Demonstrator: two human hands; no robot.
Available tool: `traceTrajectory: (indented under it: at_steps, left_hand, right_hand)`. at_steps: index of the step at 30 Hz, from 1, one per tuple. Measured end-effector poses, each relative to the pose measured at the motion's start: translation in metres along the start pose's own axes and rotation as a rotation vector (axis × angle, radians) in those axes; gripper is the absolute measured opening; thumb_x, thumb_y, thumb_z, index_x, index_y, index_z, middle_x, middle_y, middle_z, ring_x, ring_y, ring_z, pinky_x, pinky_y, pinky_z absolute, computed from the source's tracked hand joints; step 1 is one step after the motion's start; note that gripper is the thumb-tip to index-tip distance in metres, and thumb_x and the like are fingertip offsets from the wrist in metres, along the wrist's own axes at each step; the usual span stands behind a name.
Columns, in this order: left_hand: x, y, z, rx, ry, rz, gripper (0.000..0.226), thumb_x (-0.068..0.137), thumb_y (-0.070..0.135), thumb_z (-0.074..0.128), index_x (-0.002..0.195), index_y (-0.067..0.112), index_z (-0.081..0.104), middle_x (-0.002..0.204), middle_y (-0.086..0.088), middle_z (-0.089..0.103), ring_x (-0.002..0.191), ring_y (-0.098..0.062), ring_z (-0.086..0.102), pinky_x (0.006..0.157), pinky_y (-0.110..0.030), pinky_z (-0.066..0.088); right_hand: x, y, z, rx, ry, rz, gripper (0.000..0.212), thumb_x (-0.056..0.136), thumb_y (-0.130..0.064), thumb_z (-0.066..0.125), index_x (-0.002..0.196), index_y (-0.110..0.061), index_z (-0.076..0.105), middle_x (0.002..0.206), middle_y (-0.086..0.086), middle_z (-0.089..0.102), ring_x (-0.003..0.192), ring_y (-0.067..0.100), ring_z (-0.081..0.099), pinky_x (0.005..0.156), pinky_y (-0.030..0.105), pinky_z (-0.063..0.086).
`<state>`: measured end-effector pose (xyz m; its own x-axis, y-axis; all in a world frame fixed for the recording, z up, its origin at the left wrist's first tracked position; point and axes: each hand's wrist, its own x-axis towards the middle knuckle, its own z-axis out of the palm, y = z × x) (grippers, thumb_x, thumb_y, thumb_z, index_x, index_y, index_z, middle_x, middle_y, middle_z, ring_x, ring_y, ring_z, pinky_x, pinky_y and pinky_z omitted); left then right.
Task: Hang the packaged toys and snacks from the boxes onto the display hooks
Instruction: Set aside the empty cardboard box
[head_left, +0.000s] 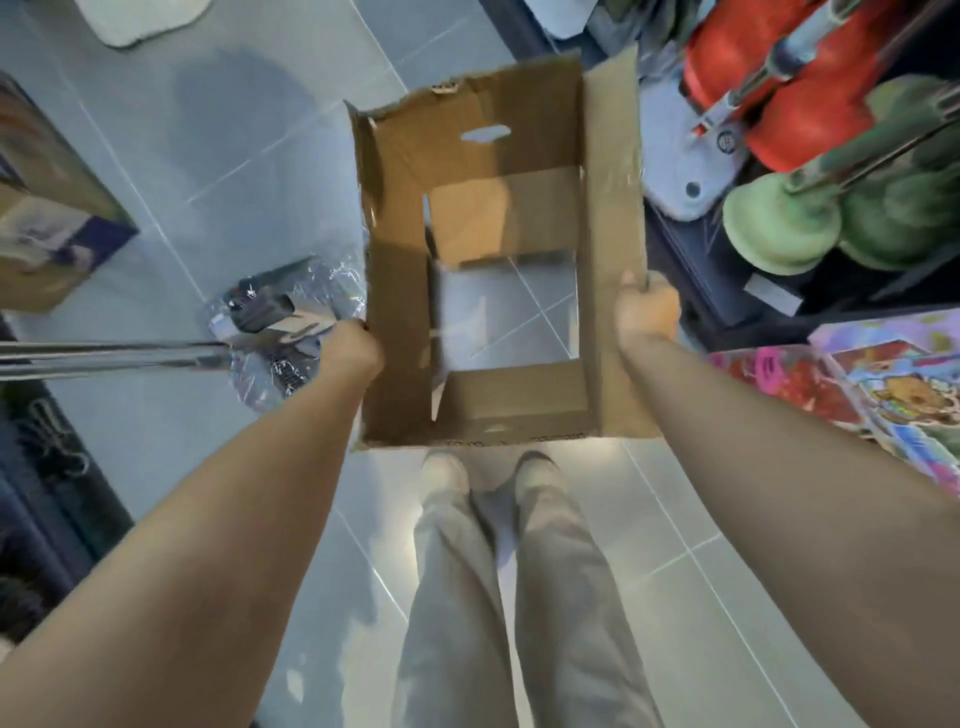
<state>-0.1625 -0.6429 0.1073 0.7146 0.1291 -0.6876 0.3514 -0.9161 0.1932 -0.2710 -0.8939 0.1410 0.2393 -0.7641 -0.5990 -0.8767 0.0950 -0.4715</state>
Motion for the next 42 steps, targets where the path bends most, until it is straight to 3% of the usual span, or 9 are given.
traceTrajectory:
  at_steps: [6, 10, 15, 21, 27, 31, 35, 40, 42]
  left_hand:
    - [-0.022, -0.015, -0.041, -0.149, 0.334, 0.001, 0.029, 0.093, 0.022, 0.043, 0.113, 0.006, 0.056, 0.117, -0.021, 0.061, 0.111, -0.039, 0.054, 0.093, -0.042, 0.043]
    - [-0.026, -0.040, -0.020, 0.024, 0.323, -0.049, 0.027, 0.095, 0.020, 0.037, 0.114, 0.004, 0.047, 0.118, -0.025, 0.057, 0.111, -0.043, 0.053, 0.089, -0.048, 0.043]
    - [-0.029, -0.066, 0.035, 0.158, 0.146, -0.092, 0.041, 0.090, -0.001, 0.037, 0.130, 0.005, 0.035, 0.126, -0.025, 0.051, 0.119, -0.041, 0.049, 0.097, -0.047, 0.040]
    - [-0.024, -0.084, 0.051, -0.026, 0.232, 0.065, 0.035, 0.092, 0.014, 0.042, 0.126, 0.010, 0.035, 0.115, -0.024, 0.055, 0.105, -0.042, 0.054, 0.085, -0.047, 0.045]
    - [-0.026, -0.066, 0.064, -0.161, 0.240, 0.147, 0.049, 0.088, 0.011, 0.042, 0.136, 0.018, 0.040, 0.123, -0.019, 0.057, 0.113, -0.037, 0.053, 0.095, -0.045, 0.044]
    - [-0.030, -0.029, 0.051, -0.355, 0.110, 0.054, 0.052, 0.083, 0.018, 0.040, 0.133, 0.027, 0.044, 0.116, -0.012, 0.063, 0.107, -0.034, 0.057, 0.094, -0.040, 0.046]
    - [-0.038, 0.008, 0.025, -0.725, -0.058, 0.085, 0.042, 0.067, 0.020, 0.045, 0.106, 0.024, 0.061, 0.092, -0.006, 0.065, 0.092, -0.029, 0.060, 0.077, -0.031, 0.047]
    - [-0.043, 0.036, -0.010, -0.854, -0.425, 0.150, 0.029, 0.094, 0.031, 0.049, 0.122, 0.024, 0.051, 0.100, 0.000, 0.058, 0.087, -0.017, 0.058, 0.066, -0.032, 0.057]
    - [-0.047, 0.030, -0.015, -0.923, -0.418, 0.110, 0.035, 0.096, 0.042, 0.043, 0.126, 0.024, 0.045, 0.107, 0.000, 0.057, 0.095, -0.017, 0.056, 0.073, -0.032, 0.053]
  right_hand:
    - [-0.001, -0.042, -0.005, 0.274, -0.027, -0.123, 0.039, 0.092, -0.015, 0.049, 0.057, -0.021, 0.033, 0.060, -0.006, 0.036, 0.055, 0.008, 0.033, 0.046, 0.016, 0.028]
    - [0.003, -0.024, 0.012, 0.094, -0.105, -0.138, 0.041, 0.095, -0.023, 0.047, 0.058, -0.018, 0.029, 0.061, -0.003, 0.035, 0.061, 0.015, 0.038, 0.059, 0.028, 0.029]
    - [0.002, 0.032, 0.049, -0.315, -0.177, -0.049, 0.031, 0.099, -0.028, 0.042, 0.115, -0.005, 0.056, 0.123, 0.018, 0.059, 0.121, 0.033, 0.051, 0.095, 0.035, 0.039]
    - [0.017, 0.051, 0.047, -0.386, -0.019, -0.112, 0.036, 0.099, -0.034, 0.039, 0.122, -0.008, 0.048, 0.125, 0.015, 0.059, 0.119, 0.032, 0.052, 0.092, 0.037, 0.040]
    - [-0.012, 0.055, 0.073, -0.960, 0.245, -0.417, 0.068, 0.096, -0.017, 0.044, 0.149, -0.001, 0.005, 0.158, 0.018, 0.001, 0.147, 0.032, 0.005, 0.110, 0.066, 0.008]
    - [-0.050, 0.032, 0.082, -1.050, -0.261, -0.784, 0.092, 0.086, -0.067, 0.039, 0.150, -0.007, 0.013, 0.159, 0.013, 0.001, 0.147, 0.029, -0.006, 0.112, 0.055, -0.010]
    - [-0.079, 0.001, 0.078, -0.490, -1.203, -0.310, 0.083, 0.076, -0.065, 0.059, 0.143, -0.025, 0.031, 0.137, -0.010, 0.043, 0.131, 0.015, 0.043, 0.114, 0.036, 0.030]
    - [-0.083, -0.010, 0.057, -0.674, -0.913, -0.596, 0.015, 0.085, -0.005, 0.054, 0.098, -0.011, 0.054, 0.101, 0.009, 0.064, 0.090, 0.024, 0.060, 0.076, 0.028, 0.047]
    - [-0.082, -0.017, 0.040, -0.506, -0.901, -0.512, 0.025, 0.090, 0.004, 0.039, 0.107, -0.001, 0.057, 0.086, 0.012, 0.064, 0.075, 0.028, 0.064, 0.079, 0.033, 0.051]
